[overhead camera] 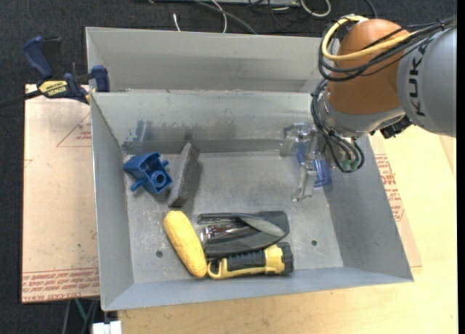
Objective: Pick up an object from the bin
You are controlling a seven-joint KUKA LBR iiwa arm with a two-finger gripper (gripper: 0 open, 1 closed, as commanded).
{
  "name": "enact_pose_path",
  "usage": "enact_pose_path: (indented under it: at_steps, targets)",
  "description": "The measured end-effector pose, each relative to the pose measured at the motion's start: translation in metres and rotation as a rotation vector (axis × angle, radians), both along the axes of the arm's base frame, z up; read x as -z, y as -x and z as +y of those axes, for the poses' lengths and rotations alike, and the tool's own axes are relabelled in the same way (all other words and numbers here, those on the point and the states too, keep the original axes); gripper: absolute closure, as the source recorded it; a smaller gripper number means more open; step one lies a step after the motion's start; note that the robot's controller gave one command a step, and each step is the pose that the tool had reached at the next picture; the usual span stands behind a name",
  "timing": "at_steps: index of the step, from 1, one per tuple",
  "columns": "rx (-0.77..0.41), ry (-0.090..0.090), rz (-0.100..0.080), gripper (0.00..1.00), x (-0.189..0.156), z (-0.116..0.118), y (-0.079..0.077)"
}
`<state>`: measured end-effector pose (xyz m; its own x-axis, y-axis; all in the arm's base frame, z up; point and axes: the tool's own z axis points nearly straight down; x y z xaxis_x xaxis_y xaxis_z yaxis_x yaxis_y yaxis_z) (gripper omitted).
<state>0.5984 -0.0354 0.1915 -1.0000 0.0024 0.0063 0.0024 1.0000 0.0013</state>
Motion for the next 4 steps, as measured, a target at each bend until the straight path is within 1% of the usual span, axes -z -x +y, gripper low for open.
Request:
enact_pose_path:
  at_steps: [1, 2, 3, 4]
  targets:
    - [-0.002, 0.001, -0.008, 0.00, -0.005, 0.000, -0.002]
    - [0.082, 0.004, -0.005, 0.00, 0.117, 0.073, 0.028]
    - [0.101, 0.002, -0.023, 0.00, 0.062, 0.075, 0.031]
    - [0.182, 0.003, -0.010, 0.00, 0.088, 0.101, 0.024]
